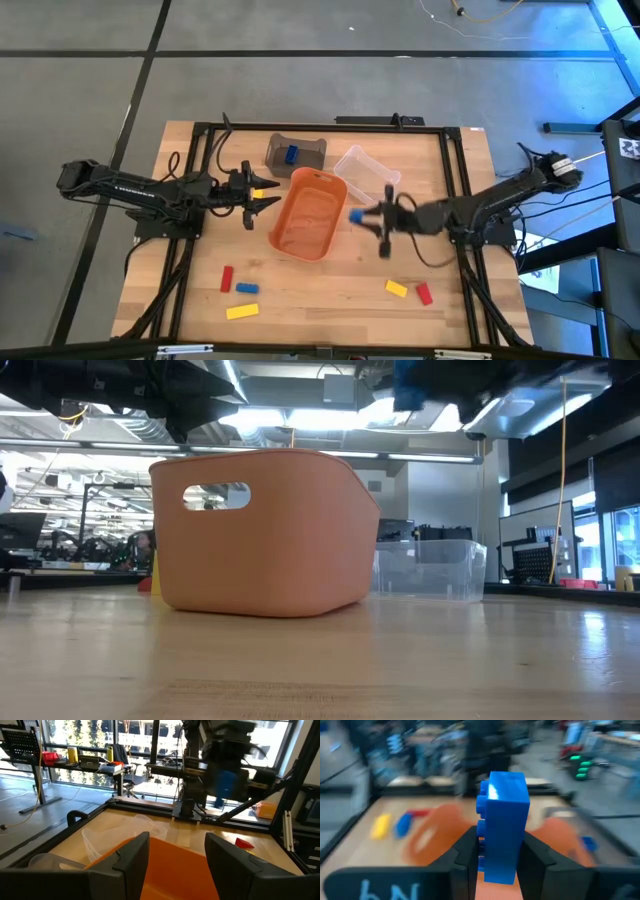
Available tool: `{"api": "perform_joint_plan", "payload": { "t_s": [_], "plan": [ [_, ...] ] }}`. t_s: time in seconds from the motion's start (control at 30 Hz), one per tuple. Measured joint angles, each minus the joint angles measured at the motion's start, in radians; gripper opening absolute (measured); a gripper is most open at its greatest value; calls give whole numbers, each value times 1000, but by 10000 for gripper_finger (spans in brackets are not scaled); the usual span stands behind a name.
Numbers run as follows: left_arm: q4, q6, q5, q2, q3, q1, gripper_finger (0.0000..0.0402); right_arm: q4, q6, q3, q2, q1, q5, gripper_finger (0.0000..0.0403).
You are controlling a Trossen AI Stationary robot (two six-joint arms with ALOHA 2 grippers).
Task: Sort & place blocks by color
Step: Put the right blue game piece into the black bin
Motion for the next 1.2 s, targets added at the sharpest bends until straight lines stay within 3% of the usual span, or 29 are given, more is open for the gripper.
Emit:
{"api": "perform_joint_plan", "payload": {
  "t_s": [0.23, 1.2],
  "plan": [
    [0, 4, 0, 0, 0, 0, 184, 27, 4, 3, 0, -173, -104, 92],
    [0, 3, 0, 0, 0, 0, 184, 18, 5, 4, 0, -171, -116, 92]
  ]
}}
